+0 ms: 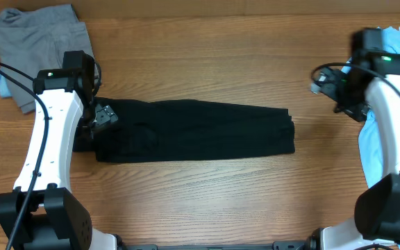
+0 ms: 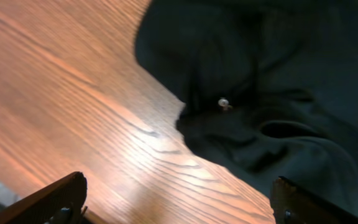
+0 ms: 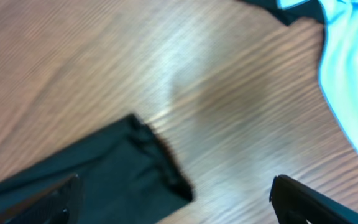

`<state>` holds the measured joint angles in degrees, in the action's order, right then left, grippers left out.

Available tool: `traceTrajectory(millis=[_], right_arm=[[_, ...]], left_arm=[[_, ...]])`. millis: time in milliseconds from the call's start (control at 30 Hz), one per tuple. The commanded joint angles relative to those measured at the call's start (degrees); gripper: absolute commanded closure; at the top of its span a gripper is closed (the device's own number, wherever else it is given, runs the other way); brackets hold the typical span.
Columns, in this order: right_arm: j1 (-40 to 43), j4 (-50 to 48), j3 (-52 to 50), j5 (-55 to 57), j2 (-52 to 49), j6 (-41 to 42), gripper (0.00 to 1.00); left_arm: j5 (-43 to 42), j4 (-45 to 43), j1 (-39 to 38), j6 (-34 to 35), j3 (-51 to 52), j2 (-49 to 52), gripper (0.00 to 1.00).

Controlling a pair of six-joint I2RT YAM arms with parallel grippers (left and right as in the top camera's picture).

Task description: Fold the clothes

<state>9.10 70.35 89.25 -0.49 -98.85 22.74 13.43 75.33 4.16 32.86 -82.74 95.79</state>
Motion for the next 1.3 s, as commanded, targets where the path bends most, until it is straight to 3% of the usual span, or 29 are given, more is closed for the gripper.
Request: traceTrajectory(millis=[0, 67, 167, 367, 667, 900, 1000, 1133, 1200, 1267], right_arm=[[5.62, -3.21, -5.42, -9.64, -0.96, -9.14, 0.08], [8.00, -6.43, -9.79, -11.76, -0.98, -9.49, 0.10], [8.96, -12.33, -17.33, -20.68, -1.11, -15.34, 0.00], [8.87, -22.71, -28.35, -29.24, -3.32, -19.17, 0.00], [7.30, -24.26, -29.75, -33.94, -9.09, -19.58, 0.00], [-1.27, -22.91, -29.79, -34.32, -14.05, -19.54, 0.00], [-3.67, -22.97, -29.79, -34.10, -14.60, -19.08, 0.11], [-3.67, -23.67, -29.77, -30.49, -14.58, -14.88, 0.34], [-3.67, -24.02, -29.53, -25.88, -14.58, -11.67, 0.75], [-3.67, -23.76, -29.03, -22.40, -14.58, -9.70, 0.84]], left_arm=[[-5.40, -0.85, 0.31, 0.55, 1.86, 0.46, 0.00], [-5.55, -1.68, 0.31, 0.52, 3.45, 0.48, 0.00], [-5.57, -2.67, 0.31, 0.55, 6.27, 0.48, 0.00], [-5.57, -4.22, 0.33, 0.55, 8.39, 0.48, 0.00], [-6.56, -4.92, 0.31, 0.55, 8.39, 0.48, 0.00], [-7.52, -5.49, 0.33, 0.33, 8.39, 0.48, 0.00], [-7.52, -5.46, 0.33, 0.28, 8.39, 0.48, 0.00], [-7.50, -5.29, 0.33, -0.46, 8.39, 0.48, 0.00], [-7.50, -5.27, 0.33, -0.74, 8.39, 0.48, 0.00], [-7.52, -5.27, 0.33, -0.74, 8.39, 0.48, 0.00]])
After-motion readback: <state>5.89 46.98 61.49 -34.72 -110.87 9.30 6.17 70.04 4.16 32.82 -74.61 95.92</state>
